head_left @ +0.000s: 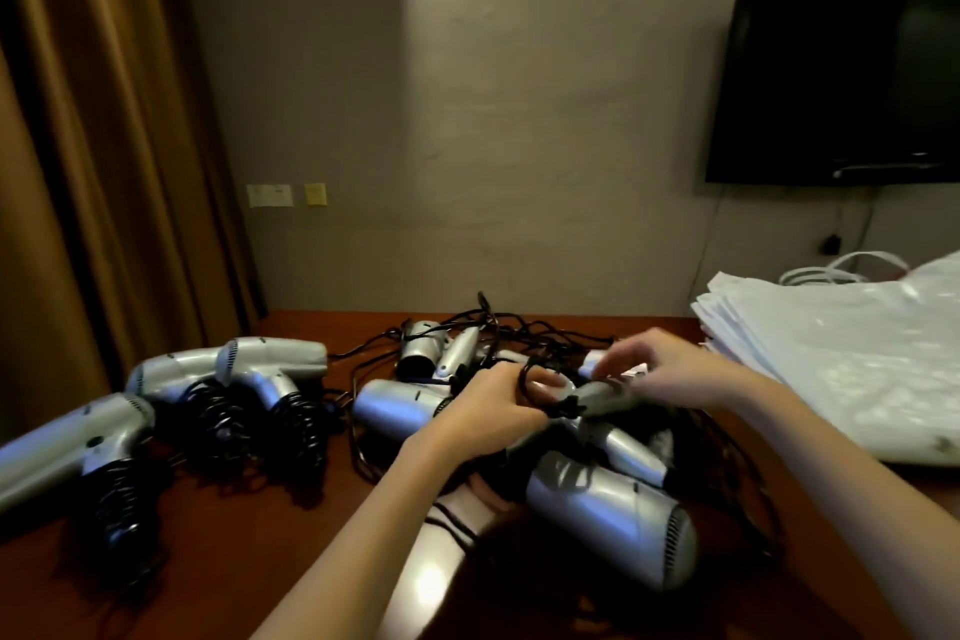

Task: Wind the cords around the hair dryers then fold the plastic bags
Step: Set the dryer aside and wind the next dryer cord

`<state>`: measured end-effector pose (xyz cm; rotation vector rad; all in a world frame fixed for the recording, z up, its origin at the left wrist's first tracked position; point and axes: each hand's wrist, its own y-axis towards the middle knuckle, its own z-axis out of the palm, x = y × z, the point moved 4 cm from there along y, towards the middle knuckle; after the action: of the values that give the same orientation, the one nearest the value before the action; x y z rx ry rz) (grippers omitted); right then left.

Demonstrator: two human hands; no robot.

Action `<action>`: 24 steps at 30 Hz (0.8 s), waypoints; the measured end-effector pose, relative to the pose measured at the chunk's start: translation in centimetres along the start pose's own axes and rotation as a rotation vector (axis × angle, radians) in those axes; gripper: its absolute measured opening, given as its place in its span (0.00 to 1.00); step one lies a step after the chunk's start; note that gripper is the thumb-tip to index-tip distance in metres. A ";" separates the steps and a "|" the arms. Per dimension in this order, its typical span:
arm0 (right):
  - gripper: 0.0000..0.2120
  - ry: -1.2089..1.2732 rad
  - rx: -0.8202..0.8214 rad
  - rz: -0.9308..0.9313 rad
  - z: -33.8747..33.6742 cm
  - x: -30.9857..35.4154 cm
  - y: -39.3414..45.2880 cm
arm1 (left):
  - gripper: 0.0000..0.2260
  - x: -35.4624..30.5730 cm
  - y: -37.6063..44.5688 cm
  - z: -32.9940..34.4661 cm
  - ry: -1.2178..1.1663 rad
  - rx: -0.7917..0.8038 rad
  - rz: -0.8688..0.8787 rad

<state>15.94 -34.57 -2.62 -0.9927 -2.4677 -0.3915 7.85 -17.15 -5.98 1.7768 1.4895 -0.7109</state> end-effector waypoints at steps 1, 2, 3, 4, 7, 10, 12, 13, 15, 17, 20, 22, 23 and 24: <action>0.20 -0.090 0.030 0.010 0.6 -0.5 -0.6 | 0.23 -0.4 0.2 0.6 -0.130 0.076 -0.004; 0.20 -0.164 0.038 0.000 1.2 -0.7 -0.9 | 0.26 -0.6 0.4 1.3 -0.270 0.151 -0.038; 0.19 -0.232 0.029 -0.028 1.7 -0.7 -1.1 | 0.27 -0.8 0.5 1.8 -0.367 0.210 -0.092; 0.16 -0.281 0.004 -0.072 2.2 -0.4 -1.0 | 0.26 -1.2 0.6 2.1 -0.413 0.246 -0.141; 0.10 -0.356 -0.095 -0.168 2.8 -0.5 -0.4 | 0.13 -2.3 0.5 0.7 -0.319 0.154 -0.236; 0.15 -0.439 -0.138 -0.170 2.7 0.1 0.3 | 0.14 -3.1 1.0 -3.0 -0.122 -0.097 -0.232; 0.17 -0.510 -0.158 -0.186 2.4 1.1 1.0 | 0.23 -4.1 1.5 -4.1 0.044 -0.087 -0.168; 0.17 -0.553 -0.190 -0.196 2.1 1.8 1.4 | 0.24 -4.4 1.7 -3.9 0.177 -0.010 -0.154; 0.15 -0.605 -0.267 -0.243 1.4 3.3 2.2 | 0.17 -4.6 2.1 -2.6 0.329 0.103 -0.162; 0.16 -0.608 -0.305 -0.319 0.8 4.4 2.7 | 0.07 -4.6 2.3 -1.4 0.189 0.121 -0.205; 0.20 -0.461 -0.461 -0.400 -0.1 4.9 2.7 | 0.06 -4.7 2.6 -1.4 -0.180 0.036 -0.240; 0.29 -0.204 -0.645 -0.361 -0.6 4.3 2.6 | 0.11 -4.5 2.4 -2.4 -0.360 -0.019 -0.214; 0.32 -0.056 -0.734 -0.354 -0.6 4.1 2.3 | 0.11 -4.5 2.2 -2.9 -0.372 -0.020 -0.177; 0.33 0.050 -0.809 -0.361 -0.5 4.1 2.0 | 0.09 -4.6 1.9 -3.2 -0.362 -0.009 -0.137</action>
<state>14.88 -30.98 0.13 -0.7673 -2.4523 -1.5932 8.72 -17.51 -0.09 1.4542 1.3692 -1.0326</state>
